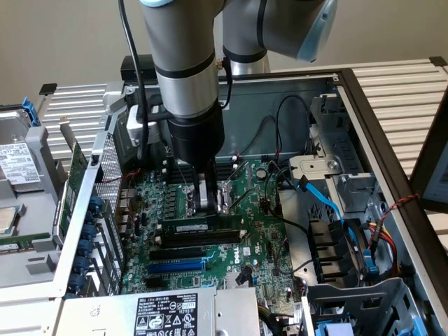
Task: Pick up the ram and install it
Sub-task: 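Insert the ram into the slot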
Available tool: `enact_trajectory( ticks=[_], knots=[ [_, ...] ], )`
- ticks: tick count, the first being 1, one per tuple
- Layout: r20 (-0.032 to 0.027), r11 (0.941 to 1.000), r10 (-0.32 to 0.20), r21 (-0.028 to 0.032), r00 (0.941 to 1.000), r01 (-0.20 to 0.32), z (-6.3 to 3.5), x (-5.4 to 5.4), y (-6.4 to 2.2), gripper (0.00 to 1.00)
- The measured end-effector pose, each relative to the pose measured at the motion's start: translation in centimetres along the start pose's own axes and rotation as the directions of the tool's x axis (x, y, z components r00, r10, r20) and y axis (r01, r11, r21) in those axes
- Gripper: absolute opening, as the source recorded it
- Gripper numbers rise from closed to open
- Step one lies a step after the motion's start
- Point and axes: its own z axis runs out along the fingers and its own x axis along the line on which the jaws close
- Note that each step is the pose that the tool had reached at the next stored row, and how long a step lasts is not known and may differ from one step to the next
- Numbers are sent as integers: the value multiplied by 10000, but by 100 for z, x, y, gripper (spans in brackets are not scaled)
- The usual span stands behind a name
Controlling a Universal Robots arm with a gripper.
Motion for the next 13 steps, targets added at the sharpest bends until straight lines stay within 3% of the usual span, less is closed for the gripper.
enact_trajectory(
  ticks=[1,7,13],
  knots=[
    [-4,10000,1,24,10000,-1,-1,0,9,12],
    [-47,10000,8,28,10000,-8,-5,1,43,12],
    [-178,10000,-9,23,9998,10,-4,2,52,12]
  ],
)
